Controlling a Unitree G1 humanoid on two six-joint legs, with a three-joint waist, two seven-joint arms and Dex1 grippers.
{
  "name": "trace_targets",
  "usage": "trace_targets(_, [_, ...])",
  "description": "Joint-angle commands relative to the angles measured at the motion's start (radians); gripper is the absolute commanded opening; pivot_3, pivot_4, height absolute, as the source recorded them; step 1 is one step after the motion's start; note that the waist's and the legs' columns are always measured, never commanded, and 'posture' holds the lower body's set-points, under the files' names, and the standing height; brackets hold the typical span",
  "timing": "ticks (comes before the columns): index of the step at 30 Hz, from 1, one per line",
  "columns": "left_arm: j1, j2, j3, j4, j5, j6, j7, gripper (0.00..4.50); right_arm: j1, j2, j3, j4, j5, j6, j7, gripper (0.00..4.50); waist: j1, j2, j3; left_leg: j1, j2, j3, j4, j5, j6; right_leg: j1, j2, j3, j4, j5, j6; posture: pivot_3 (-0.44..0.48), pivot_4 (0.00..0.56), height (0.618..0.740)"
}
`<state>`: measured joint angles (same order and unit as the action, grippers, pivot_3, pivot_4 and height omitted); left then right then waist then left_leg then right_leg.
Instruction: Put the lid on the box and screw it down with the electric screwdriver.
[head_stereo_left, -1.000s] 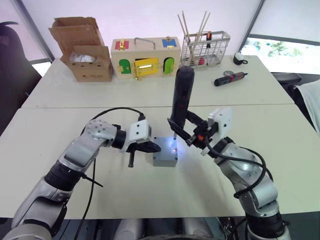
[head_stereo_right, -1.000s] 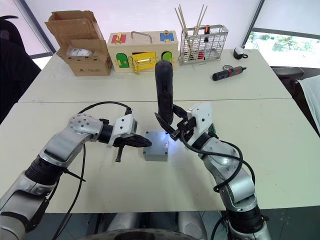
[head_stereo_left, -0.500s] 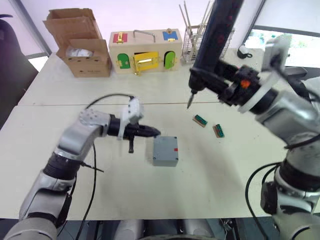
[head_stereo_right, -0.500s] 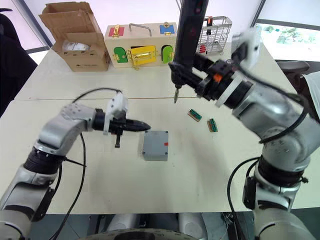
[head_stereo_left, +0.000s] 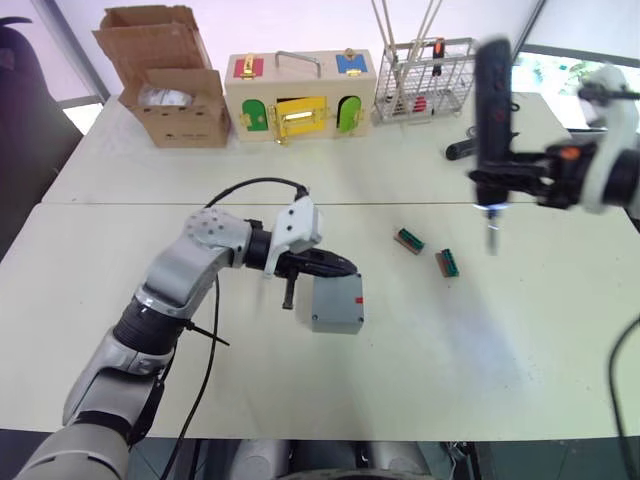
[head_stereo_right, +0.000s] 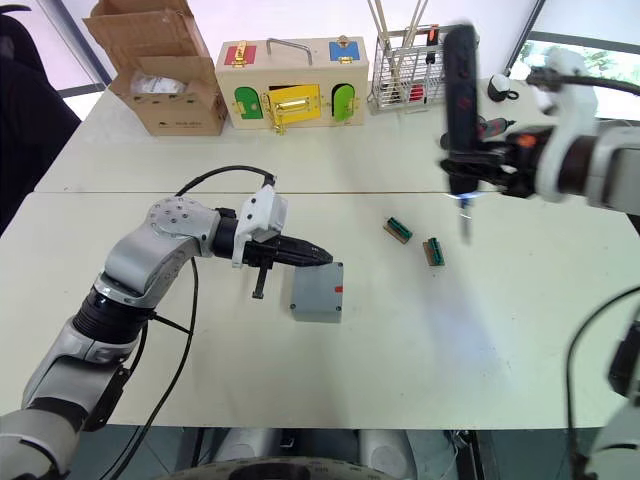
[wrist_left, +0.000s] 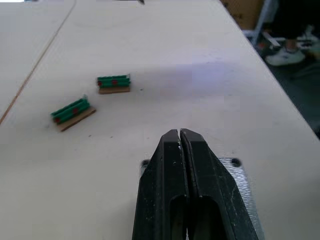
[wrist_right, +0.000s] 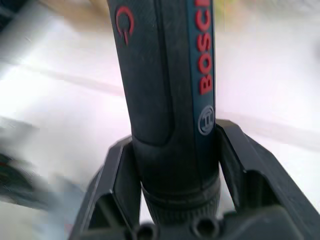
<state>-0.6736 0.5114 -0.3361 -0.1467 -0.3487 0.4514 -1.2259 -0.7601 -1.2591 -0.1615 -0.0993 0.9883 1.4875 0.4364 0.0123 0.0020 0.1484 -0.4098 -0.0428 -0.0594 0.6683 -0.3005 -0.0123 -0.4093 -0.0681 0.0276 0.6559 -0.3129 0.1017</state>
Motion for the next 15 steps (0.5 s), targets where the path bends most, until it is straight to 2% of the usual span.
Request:
trace_targets(1, [-0.017,0.003,-0.017,-0.077,0.013,-0.047,-0.024,0.0,0.06,-0.16,0.14,0.121,-0.12,-0.067,0.229,1.86,-0.001,0.0,0.001,0.0,0.0,0.0,0.0,0.0,0.001,0.001,0.0,0.0,-0.001,0.0,0.0,0.0,0.15,0.74])
trace_targets(3, [-0.011,0.005,-0.024,-0.095,0.019,-0.052,-0.025,0.0,0.07,-0.205,0.21,0.189,-0.159,-0.084,0.343,1.86,-0.009,0.004,0.003,0.001,0.0,0.002,0.001,-0.001,0.002,0.001,0.0,0.0,-0.001,0.0,0.0,0.0,0.15,0.74])
trace_targets(5, [0.004,0.011,-0.03,-0.109,0.028,-0.062,-0.023,0.0,0.017,-0.167,0.252,0.305,-0.179,-0.008,0.376,1.86,-0.027,0.006,0.005,0.002,0.001,0.003,0.001,-0.001,0.003,0.001,0.001,0.002,0.001,0.0,0.0,0.0,0.15,0.74])
trace_targets(9, [0.03,0.004,-0.03,-0.14,0.019,-0.044,0.003,0.0,-0.017,-0.1,0.309,0.39,-0.226,0.077,0.398,1.86,-0.03,0.007,0.006,0.004,0.003,0.003,0.0,-0.001,0.003,-0.001,0.004,0.004,0.006,0.0,0.0,0.0,0.15,0.74])
trace_targets(15, [0.074,0.01,-0.03,-0.188,0.008,0.005,0.031,0.0,0.037,0.003,0.318,0.417,-0.29,0.094,0.372,1.86,-0.017,0.008,0.006,0.003,0.003,0.002,0.001,-0.001,0.002,-0.002,0.004,0.004,0.007,0.0,0.0,0.0,0.15,0.74])
